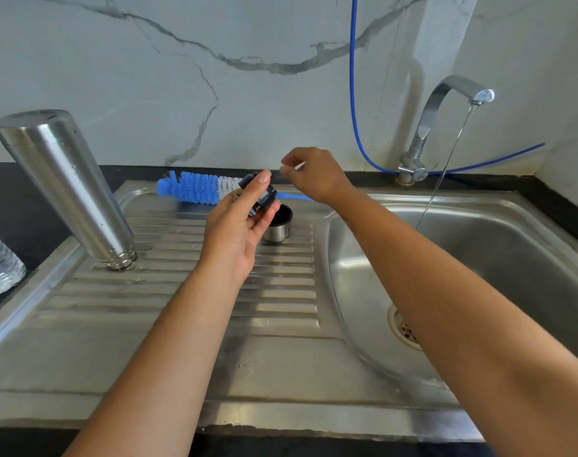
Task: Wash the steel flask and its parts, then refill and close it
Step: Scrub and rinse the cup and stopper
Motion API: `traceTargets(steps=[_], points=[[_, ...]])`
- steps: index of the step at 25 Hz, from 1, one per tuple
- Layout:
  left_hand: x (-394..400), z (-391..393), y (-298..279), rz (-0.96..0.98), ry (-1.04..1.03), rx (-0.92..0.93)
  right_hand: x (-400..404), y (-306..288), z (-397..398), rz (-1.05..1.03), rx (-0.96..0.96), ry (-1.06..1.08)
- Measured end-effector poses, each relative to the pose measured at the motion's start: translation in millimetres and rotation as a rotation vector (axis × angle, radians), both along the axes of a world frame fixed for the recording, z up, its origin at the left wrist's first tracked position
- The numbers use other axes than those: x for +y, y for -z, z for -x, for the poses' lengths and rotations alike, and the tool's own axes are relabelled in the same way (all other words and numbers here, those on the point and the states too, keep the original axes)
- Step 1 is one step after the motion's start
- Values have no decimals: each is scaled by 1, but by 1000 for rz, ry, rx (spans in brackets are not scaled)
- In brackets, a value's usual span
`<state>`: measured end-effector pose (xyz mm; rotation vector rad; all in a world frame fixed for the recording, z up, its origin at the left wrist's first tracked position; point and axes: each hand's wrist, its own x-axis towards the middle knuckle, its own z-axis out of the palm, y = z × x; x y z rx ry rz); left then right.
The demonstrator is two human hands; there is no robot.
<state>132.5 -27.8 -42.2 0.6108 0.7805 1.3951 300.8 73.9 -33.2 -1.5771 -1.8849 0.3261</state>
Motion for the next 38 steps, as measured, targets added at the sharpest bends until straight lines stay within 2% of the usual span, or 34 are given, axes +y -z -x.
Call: traceTargets(steps=[2, 3, 5, 11, 14, 16, 20, 23, 27, 30, 38], points=[[-1, -1, 0, 19, 17, 3, -36, -17, -8, 125, 336, -256], [-3, -1, -1, 23, 34, 11, -56, -21, -13, 214, 421, -416], [-9, -4, -2, 27, 83, 38, -86, -19, -20, 278, 409, -568], [-27, -19, -1, -17, 266, 146, -126, 3, -26, 138, 465, -430], [-31, -25, 2, -9, 359, 240, -128, 9, -43, 172, 610, -427], [-31, -27, 6, 21, 394, 306, -123, 15, -71, 180, 819, -292], [-28, -29, 14, 79, 332, 285, -112, 31, -144, 88, 1320, 226], [-22, -30, 18, 98, 293, 264, -110, 41, -170, 56, 1533, 476], [-17, -29, 23, 101, 275, 270, -108, 43, -165, 215, 1618, 392], [-16, -30, 25, 112, 266, 281, -109, 37, -166, 127, 1704, 440], [-20, -29, 22, 109, 263, 287, -107, 39, -165, 28, 1494, 438]])
